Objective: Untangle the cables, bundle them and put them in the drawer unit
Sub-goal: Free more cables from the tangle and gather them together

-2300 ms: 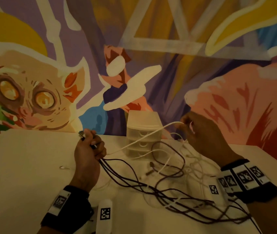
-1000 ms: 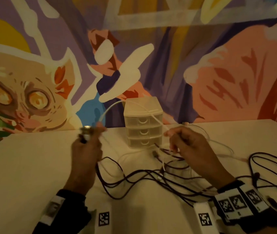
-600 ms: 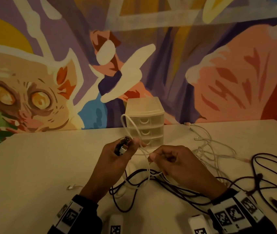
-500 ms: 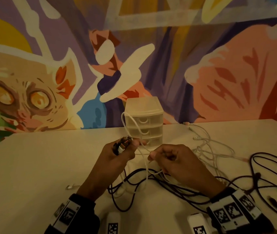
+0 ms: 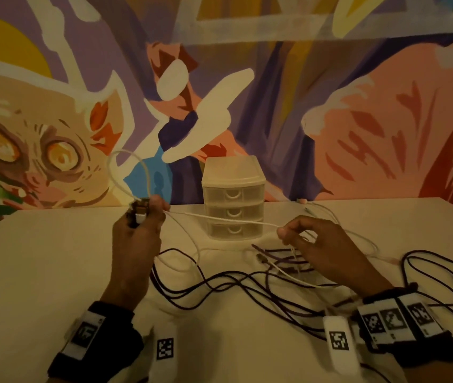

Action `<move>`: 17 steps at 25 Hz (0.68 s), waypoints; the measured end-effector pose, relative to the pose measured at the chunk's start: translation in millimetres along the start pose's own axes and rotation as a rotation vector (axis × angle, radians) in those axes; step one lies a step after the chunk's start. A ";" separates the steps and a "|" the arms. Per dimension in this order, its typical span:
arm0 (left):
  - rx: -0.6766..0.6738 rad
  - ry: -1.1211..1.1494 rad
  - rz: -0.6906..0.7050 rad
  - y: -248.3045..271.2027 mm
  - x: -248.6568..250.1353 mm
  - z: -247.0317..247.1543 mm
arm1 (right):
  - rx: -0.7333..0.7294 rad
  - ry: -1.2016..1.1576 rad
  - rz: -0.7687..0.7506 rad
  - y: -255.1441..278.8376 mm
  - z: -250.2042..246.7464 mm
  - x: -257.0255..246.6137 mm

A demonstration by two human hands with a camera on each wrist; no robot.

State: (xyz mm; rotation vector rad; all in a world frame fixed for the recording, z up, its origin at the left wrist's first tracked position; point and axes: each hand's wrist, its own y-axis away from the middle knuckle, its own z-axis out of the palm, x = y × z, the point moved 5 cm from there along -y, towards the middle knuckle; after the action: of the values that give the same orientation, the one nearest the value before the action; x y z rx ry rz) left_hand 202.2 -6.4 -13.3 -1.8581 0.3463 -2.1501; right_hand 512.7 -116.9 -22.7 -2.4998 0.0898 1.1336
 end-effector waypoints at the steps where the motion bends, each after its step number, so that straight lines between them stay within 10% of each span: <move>1: -0.017 -0.093 0.009 0.6 -3.0 3.1 | 0.010 -0.035 -0.022 -1.4 -1.4 -0.8; 5: -0.192 -0.415 0.052 11.5 -10.1 25.6 | 0.102 -0.313 -0.050 0.7 -2.9 -19.8; 11: -0.580 -0.391 0.126 30.9 -0.2 54.3 | -0.171 -0.259 -0.047 12.2 31.3 -35.2; 17: -0.656 -0.433 0.158 34.8 0.7 59.5 | -0.260 -0.300 -0.061 19.5 37.5 -50.0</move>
State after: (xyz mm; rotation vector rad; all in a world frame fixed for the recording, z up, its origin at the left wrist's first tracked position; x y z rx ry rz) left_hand 262.9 -39.1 -16.4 -2.4542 1.1524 -1.5673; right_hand 448.3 -125.9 -14.5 -2.4932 -0.2290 1.5650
